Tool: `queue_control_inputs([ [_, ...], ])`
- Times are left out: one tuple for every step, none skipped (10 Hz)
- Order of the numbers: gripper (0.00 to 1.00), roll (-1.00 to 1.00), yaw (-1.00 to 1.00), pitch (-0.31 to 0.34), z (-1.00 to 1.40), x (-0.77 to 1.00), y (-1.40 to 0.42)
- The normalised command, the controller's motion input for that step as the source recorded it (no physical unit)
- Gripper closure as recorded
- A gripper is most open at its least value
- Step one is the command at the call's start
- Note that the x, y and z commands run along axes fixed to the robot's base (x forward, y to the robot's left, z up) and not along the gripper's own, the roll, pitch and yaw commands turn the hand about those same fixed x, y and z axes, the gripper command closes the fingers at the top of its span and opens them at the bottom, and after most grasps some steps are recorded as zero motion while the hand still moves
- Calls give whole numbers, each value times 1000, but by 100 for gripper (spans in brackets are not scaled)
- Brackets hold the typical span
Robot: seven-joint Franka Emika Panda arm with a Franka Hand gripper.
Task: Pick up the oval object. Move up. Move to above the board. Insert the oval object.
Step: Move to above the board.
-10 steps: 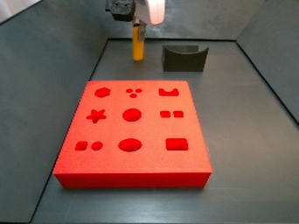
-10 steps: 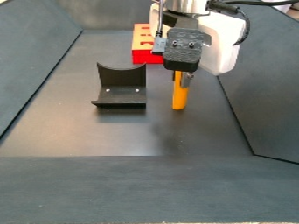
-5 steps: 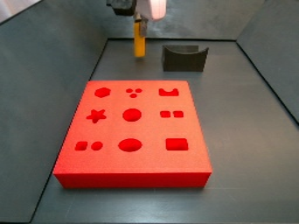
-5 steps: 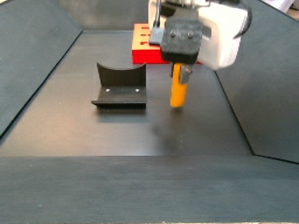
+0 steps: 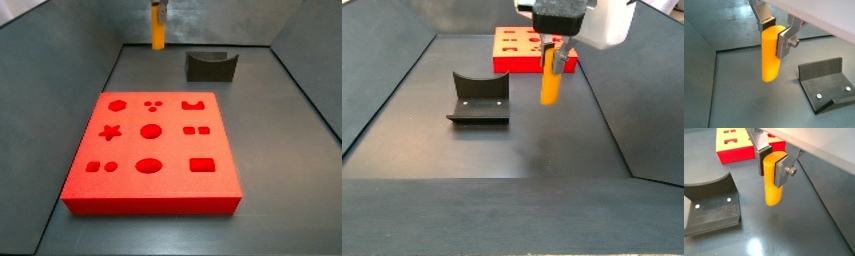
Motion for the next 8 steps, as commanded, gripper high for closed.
queue_control_inputs([
  [100, -185, -262, 68, 1000, -257, -40],
  [100, -165, -211, 27, 1000, -247, -33],
  [100, -148, -169, 10, 1000, -237, -28],
  [100, -114, -109, 9, 1000, -220, -21],
  [100, -91, -86, 20, 1000, -211, -17],
  [100, -58, -66, 21, 1000, -202, -12],
  [100, -42, -61, 22, 1000, -197, -9],
  [100, -10, -51, 25, 1000, -179, 2],
])
